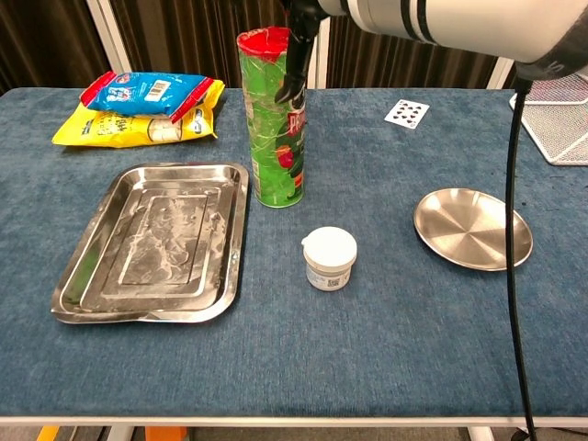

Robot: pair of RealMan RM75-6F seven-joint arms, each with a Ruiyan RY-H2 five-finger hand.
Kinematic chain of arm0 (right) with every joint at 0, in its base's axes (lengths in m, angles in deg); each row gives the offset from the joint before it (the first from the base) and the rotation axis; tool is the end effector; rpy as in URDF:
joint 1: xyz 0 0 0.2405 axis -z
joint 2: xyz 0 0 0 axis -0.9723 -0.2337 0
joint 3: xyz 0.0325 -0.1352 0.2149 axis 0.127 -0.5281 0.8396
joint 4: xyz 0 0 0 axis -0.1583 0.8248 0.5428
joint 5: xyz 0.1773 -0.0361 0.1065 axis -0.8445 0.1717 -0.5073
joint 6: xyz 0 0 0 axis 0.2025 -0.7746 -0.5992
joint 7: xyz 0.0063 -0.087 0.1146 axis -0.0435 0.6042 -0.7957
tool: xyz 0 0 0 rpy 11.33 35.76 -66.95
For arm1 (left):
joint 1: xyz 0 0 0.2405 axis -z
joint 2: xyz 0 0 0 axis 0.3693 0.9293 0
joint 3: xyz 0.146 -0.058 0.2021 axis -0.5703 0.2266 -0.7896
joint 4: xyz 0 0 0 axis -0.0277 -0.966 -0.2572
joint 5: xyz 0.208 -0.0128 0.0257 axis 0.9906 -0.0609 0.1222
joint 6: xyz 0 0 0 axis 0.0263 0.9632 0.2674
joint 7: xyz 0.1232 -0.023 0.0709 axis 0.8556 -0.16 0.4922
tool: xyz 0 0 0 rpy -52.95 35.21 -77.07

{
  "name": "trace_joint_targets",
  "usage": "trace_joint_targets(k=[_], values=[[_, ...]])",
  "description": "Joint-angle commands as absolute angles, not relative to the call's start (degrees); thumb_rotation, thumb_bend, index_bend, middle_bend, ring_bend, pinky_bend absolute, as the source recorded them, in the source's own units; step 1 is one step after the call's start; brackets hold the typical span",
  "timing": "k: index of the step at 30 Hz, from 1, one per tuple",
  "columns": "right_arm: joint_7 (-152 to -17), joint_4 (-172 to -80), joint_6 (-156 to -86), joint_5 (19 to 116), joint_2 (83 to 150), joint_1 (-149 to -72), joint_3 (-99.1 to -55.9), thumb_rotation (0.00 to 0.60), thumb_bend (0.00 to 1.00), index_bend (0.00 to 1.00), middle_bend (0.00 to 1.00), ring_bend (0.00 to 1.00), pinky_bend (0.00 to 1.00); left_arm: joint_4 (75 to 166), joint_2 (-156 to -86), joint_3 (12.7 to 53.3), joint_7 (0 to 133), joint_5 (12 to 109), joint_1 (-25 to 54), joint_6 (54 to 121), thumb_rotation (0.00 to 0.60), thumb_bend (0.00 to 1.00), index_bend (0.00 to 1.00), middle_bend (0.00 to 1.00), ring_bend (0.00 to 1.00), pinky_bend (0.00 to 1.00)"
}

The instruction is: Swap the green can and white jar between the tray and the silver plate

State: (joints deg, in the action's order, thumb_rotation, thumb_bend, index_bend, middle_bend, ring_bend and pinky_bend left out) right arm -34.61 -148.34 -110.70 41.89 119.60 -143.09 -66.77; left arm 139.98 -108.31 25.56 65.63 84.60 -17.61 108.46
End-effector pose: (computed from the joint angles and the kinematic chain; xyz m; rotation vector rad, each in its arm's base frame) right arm 0.0300 -0.3691 -0.0002 2.0334 -0.6624 0.9547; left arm -0.3062 0.1681 0.1189 -1.3485 -1.0441 -0.9585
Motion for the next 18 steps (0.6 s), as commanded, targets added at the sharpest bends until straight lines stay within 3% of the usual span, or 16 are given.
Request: trace_joint_targets(k=[1,6,9,18], values=[[-33.4,-147.6,-112.1,39.5,120.2,-144.5,-68.1,0.6,0.06,0.11,0.2,0.17,0.29,139.9,-108.3,25.5,65.4,84.8,-17.6,108.5,0.6,0.03,0.18,0.18,0.12,0.37],[-34.8,-147.7,-113.8,39.8,120.2,-144.8,-68.9,0.6,0.09,0.3,0.33,0.33,0.52,139.8,-108.3,25.5,65.3,84.9,-17.7,108.6,0.6,0.03,0.18,0.18,0.12,0.37],[-36.2,-148.3,-115.5,41.8,119.9,-144.4,-69.0,0.6,0.13,0.38,0.39,0.39,0.6,139.9,-108.3,25.6,65.4,85.0,-17.7,108.5,0.6,0.03,0.18,0.18,0.12,0.37],[-40.0,-159.3,-122.9,50.0,111.0,-139.0,-69.1,0.6,0.17,0.45,0.45,0.46,0.63,139.7,-108.4,25.6,65.3,84.9,-17.6,108.1,0.6,0.03,0.18,0.18,0.12,0.37]])
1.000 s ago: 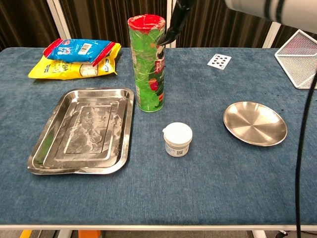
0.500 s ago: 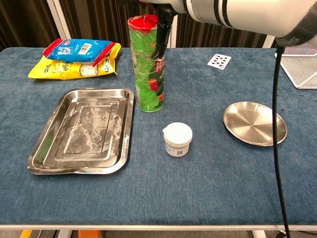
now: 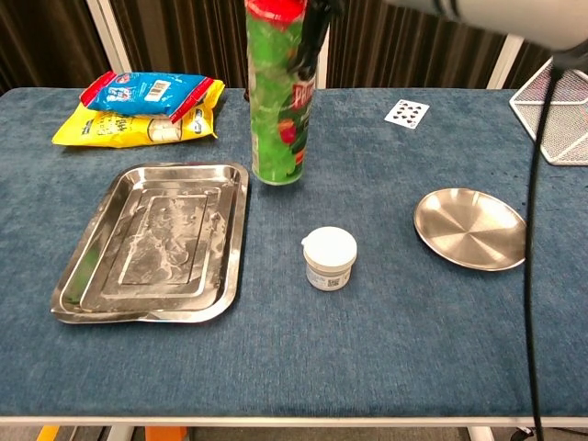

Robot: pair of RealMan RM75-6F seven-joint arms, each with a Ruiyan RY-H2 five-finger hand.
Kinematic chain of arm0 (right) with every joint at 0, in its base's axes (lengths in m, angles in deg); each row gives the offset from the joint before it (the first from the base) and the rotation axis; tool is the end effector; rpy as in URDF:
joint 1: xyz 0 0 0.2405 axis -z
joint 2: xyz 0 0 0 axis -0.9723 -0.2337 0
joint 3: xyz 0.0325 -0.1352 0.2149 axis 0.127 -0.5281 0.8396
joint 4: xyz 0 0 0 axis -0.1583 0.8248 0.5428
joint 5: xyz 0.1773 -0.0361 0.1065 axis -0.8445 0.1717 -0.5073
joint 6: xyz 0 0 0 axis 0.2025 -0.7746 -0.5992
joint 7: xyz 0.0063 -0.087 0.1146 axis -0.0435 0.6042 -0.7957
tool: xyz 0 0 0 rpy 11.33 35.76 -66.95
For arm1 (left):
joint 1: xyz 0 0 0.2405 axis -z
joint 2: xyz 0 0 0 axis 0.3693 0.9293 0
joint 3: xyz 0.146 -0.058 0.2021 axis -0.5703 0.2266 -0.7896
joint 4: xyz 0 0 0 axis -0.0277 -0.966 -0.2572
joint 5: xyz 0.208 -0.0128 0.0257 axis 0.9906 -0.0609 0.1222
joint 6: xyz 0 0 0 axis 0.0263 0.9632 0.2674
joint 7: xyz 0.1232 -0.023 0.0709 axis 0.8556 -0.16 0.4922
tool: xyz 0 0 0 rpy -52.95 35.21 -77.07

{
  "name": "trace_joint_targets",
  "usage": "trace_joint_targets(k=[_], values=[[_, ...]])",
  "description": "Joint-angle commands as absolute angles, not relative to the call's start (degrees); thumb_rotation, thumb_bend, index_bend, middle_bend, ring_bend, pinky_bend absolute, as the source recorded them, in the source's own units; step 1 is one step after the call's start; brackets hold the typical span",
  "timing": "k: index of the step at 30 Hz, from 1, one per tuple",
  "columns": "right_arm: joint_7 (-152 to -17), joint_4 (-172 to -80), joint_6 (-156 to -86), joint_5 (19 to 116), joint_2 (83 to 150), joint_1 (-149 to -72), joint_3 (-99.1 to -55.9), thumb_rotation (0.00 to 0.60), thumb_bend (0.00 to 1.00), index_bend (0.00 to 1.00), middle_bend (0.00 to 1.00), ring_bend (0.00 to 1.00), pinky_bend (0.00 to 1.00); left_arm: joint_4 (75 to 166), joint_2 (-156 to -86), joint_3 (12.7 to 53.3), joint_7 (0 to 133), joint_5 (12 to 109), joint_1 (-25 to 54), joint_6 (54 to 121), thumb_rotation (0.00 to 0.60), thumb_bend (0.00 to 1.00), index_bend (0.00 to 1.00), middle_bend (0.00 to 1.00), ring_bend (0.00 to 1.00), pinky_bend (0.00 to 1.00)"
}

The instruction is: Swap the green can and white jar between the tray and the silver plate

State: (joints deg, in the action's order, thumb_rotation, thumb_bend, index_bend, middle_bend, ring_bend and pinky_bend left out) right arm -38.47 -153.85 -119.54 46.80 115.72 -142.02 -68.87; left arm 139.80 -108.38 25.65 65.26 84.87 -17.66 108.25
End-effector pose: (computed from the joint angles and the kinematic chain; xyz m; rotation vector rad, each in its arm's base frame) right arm 0.0273 -0.3618 0.0314 1.9257 -0.6207 1.0576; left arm -0.3062 0.1682 0.1182 -1.3511 -1.0477 -0.9627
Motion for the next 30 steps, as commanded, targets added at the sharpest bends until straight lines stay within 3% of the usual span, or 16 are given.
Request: trace_joint_targets(k=[1,12,19,30], values=[[-40.2,-160.9,-123.8,50.8,109.5,-138.1,-69.4,0.6,0.17,0.45,0.45,0.45,0.63,139.7,-108.5,25.6,65.3,84.9,-17.6,107.9,0.6,0.03,0.18,0.18,0.12,0.37],[-44.0,-172.9,-126.9,56.0,94.0,-126.8,-76.5,0.6,0.17,0.45,0.44,0.45,0.63,140.1,-109.8,25.7,66.2,85.5,-16.2,106.3,0.6,0.03,0.18,0.18,0.12,0.35],[-47.9,-171.4,-125.3,57.9,92.9,-122.6,-80.4,0.6,0.18,0.44,0.44,0.45,0.63,139.7,-110.3,25.6,66.4,86.4,-16.0,106.6,0.6,0.03,0.18,0.18,0.12,0.32],[-49.0,-170.6,-124.2,59.3,92.7,-120.0,-82.2,0.6,0.18,0.44,0.44,0.45,0.63,139.5,-110.5,25.5,66.3,86.1,-15.8,106.1,0.6,0.03,0.18,0.18,0.12,0.32]])
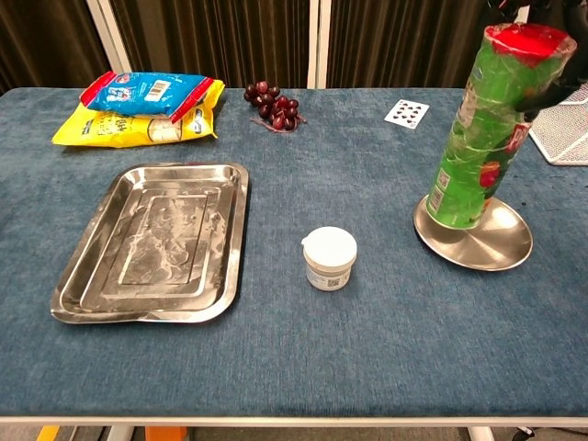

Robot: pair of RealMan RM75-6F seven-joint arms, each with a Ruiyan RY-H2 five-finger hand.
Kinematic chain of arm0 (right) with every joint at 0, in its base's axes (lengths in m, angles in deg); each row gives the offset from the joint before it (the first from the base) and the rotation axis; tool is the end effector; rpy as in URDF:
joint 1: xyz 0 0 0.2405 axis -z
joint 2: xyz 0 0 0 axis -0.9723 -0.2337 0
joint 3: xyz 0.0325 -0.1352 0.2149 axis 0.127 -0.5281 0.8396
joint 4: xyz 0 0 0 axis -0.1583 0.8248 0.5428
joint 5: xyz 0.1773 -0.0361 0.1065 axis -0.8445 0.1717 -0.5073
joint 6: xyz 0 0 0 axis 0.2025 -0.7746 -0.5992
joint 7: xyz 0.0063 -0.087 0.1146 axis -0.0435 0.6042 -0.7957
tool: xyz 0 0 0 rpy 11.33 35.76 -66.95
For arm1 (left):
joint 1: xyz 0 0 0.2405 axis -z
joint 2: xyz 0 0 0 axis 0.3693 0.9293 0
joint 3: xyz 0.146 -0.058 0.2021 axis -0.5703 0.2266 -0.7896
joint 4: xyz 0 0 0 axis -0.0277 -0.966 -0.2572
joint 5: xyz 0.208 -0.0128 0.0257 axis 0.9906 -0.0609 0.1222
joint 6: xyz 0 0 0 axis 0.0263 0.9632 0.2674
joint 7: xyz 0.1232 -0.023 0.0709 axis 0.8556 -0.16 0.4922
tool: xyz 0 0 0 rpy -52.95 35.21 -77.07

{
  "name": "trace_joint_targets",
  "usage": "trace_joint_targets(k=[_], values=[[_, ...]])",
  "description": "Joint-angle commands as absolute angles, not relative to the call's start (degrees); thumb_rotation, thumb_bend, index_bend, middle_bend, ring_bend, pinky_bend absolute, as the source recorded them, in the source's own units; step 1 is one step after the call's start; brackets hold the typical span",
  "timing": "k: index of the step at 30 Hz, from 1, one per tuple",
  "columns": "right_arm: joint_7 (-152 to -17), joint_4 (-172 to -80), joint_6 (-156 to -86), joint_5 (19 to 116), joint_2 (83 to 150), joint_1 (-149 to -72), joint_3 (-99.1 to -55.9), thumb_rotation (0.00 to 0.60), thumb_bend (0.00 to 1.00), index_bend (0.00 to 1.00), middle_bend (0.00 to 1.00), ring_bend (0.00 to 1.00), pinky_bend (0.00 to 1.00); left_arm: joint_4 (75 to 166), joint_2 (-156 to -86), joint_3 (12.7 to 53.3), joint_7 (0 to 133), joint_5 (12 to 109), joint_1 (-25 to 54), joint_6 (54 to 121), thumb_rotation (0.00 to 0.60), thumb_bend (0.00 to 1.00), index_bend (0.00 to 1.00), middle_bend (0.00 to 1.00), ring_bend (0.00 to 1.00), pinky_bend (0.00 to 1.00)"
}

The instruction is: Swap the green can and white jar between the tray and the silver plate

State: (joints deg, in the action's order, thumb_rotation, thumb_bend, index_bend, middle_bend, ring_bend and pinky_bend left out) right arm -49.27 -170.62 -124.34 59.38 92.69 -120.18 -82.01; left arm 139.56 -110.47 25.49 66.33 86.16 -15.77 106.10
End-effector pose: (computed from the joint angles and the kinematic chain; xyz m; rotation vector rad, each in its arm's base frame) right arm -0.1218 -0.3025 0.1157 1.8113 -0.7794 0.8205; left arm -0.2953 0.1767 0.1006 -1.4147 -1.0593 -0.9851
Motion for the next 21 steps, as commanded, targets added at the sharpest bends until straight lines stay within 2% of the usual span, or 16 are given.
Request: trace_joint_targets(k=[1,7,9,15,17,21], values=[[-48.8,-170.7,-124.2,59.2,92.7,-119.9,-82.3,0.6,0.18,0.44,0.44,0.45,0.63,139.5,-110.4,25.5,66.2,86.1,-15.8,106.1,0.6,0.03,0.18,0.18,0.12,0.32],[-48.0,-170.5,-123.9,58.7,92.9,-119.4,-82.7,0.6,0.17,0.43,0.44,0.44,0.59,139.2,-110.5,25.3,65.8,86.1,-15.9,106.1,0.6,0.03,0.18,0.18,0.12,0.32],[-47.9,-170.3,-123.5,58.6,93.0,-119.3,-82.8,0.6,0.16,0.37,0.42,0.38,0.53,139.1,-110.6,25.3,65.8,86.1,-15.8,106.2,0.6,0.03,0.18,0.18,0.12,0.32],[-48.4,-170.4,-123.2,60.0,92.7,-118.6,-83.0,0.6,0.1,0.07,0.19,0.08,0.25,139.1,-110.6,25.4,66.1,86.3,-15.8,106.5,0.6,0.03,0.18,0.18,0.12,0.32],[-48.7,-170.7,-123.2,60.7,92.4,-118.2,-83.1,0.6,0.08,0.01,0.13,0.02,0.18,139.1,-110.6,25.4,66.0,86.4,-15.8,106.5,0.6,0.03,0.18,0.18,0.12,0.32],[-50.2,-171.7,-123.3,62.5,91.3,-117.3,-83.0,0.6,0.04,0.0,0.05,0.0,0.07,139.3,-110.5,25.3,66.1,86.5,-15.8,106.5,0.6,0.03,0.18,0.18,0.12,0.32]])
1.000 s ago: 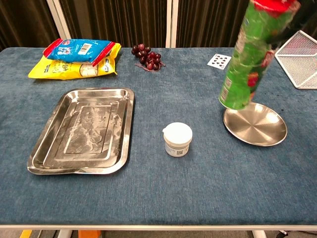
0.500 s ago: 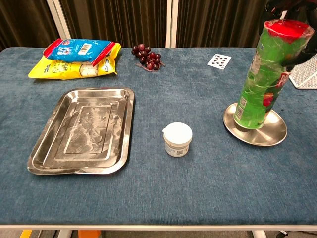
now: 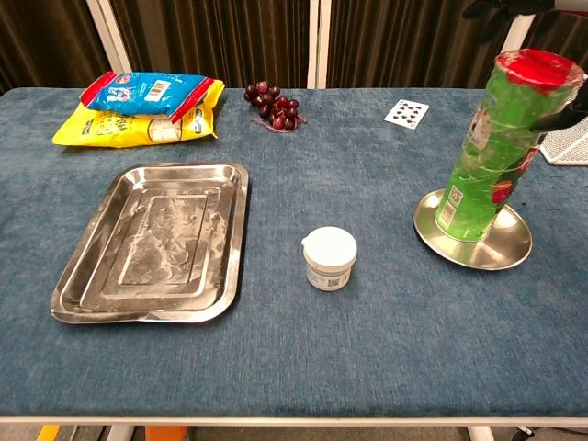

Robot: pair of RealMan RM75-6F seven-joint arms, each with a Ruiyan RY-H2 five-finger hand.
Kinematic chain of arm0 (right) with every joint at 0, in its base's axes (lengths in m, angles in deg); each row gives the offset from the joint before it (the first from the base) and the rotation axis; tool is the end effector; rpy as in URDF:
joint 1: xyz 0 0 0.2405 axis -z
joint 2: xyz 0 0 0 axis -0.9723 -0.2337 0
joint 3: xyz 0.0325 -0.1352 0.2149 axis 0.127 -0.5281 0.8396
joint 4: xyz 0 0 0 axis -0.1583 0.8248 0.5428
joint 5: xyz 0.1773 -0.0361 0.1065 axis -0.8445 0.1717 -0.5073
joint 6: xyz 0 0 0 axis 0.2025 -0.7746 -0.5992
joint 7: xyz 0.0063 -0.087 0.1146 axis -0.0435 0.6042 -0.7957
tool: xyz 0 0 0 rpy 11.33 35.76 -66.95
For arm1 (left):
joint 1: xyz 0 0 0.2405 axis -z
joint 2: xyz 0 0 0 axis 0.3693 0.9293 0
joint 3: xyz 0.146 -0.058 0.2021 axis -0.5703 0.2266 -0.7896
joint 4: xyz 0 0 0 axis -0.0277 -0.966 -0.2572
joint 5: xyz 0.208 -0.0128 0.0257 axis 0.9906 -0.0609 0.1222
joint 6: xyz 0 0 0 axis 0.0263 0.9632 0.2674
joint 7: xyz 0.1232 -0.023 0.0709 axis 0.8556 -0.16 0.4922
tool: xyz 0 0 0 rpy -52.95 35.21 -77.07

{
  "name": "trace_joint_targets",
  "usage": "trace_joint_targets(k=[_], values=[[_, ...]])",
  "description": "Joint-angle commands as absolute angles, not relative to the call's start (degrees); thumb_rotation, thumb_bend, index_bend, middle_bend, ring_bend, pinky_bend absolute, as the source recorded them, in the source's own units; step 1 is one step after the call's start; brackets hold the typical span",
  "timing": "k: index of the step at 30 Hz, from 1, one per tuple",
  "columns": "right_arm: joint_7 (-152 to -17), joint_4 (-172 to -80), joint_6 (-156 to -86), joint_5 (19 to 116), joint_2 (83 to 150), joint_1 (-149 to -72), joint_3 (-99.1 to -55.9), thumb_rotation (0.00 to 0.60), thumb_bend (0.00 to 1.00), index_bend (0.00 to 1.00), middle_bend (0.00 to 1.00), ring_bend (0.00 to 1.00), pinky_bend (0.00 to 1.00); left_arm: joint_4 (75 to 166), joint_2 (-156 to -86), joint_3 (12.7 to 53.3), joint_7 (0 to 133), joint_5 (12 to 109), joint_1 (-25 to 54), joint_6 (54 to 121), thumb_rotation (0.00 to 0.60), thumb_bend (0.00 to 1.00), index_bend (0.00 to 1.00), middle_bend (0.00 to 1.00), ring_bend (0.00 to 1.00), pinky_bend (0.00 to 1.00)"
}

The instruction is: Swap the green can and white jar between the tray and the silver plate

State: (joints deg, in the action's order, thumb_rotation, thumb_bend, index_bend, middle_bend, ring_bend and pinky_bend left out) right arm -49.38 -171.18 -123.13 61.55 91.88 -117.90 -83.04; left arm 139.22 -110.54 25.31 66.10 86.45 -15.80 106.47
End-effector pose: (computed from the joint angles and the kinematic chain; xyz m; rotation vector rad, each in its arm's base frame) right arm -0.1323 -0.2923 0.1143 1.8360 -0.7913 0.7881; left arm -0.2957 0.1760 0.1009 -1.4162 -1.0544 -0.9887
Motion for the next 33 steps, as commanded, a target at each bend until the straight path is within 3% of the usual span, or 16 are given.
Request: trace_joint_targets(k=[1,11,20,29,33], values=[[-50.5,-171.9,-123.5,63.0,91.0,-117.0,-83.0,0.6,0.04,0.0,0.05,0.0,0.07,139.3,-110.5,25.3,66.2,86.5,-15.8,106.5,0.6,0.03,0.18,0.18,0.12,0.32],[-63.5,-175.3,-128.4,74.1,84.2,-111.0,-81.0,0.6,0.0,0.0,0.05,0.0,0.06,140.1,-110.1,25.5,66.8,87.0,-14.9,105.8,0.6,0.03,0.18,0.18,0.12,0.32],[-76.8,-171.5,-141.5,85.0,81.2,-102.5,-78.4,0.6,0.0,0.0,0.04,0.0,0.05,142.9,-110.6,25.5,68.9,88.9,-11.3,101.4,0.6,0.03,0.18,0.18,0.12,0.32],[-82.4,-165.0,-140.2,83.5,83.6,-99.8,-78.6,0.6,0.0,0.0,0.03,0.0,0.05,148.7,-113.4,28.5,75.5,93.9,-1.1,92.0,0.6,0.03,0.18,0.18,0.12,0.32],[-86.4,-161.9,-139.6,81.0,83.8,-98.7,-77.6,0.6,0.0,0.0,0.03,0.0,0.05,149.8,-115.7,30.8,79.3,95.0,5.8,84.8,0.6,0.03,0.18,0.18,0.12,0.34]])
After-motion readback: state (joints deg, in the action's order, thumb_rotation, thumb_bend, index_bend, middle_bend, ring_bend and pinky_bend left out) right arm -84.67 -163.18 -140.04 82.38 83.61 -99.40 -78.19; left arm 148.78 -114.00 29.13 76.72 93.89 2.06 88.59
